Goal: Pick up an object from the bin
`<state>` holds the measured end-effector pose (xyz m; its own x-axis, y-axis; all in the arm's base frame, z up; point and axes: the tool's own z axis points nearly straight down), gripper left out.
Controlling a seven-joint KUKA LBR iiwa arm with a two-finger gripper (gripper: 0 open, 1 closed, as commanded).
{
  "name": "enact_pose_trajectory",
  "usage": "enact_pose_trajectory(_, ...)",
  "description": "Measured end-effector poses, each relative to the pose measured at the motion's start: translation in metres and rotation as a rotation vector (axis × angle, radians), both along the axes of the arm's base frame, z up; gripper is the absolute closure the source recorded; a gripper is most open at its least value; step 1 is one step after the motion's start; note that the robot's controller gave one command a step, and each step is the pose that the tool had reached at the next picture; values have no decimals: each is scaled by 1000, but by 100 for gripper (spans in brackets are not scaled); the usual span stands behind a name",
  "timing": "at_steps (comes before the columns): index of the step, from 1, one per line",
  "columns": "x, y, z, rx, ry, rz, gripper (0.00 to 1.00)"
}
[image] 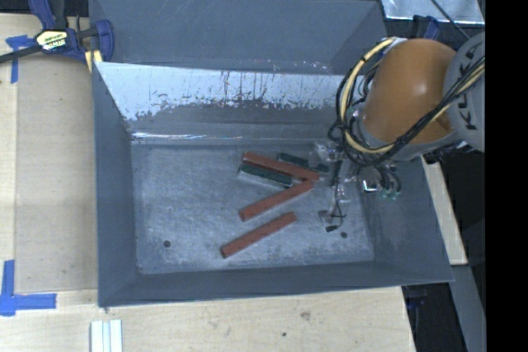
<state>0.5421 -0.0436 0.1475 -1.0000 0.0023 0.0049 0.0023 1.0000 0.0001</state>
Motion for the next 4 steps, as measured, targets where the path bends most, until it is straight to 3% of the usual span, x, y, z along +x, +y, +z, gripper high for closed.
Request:
enact_pose_trajectory(1, 2, 0, 5, -1, -8, 1, 0)
enact_pose_trajectory(2, 3, 12, -22, -1, -17, -77, 0)
enact_pose_trajectory(3, 16, 84, -55, -1, -9, -53, 0)
enact_pose_trajectory(4, 43, 61, -54, 0, -10, 195, 100)
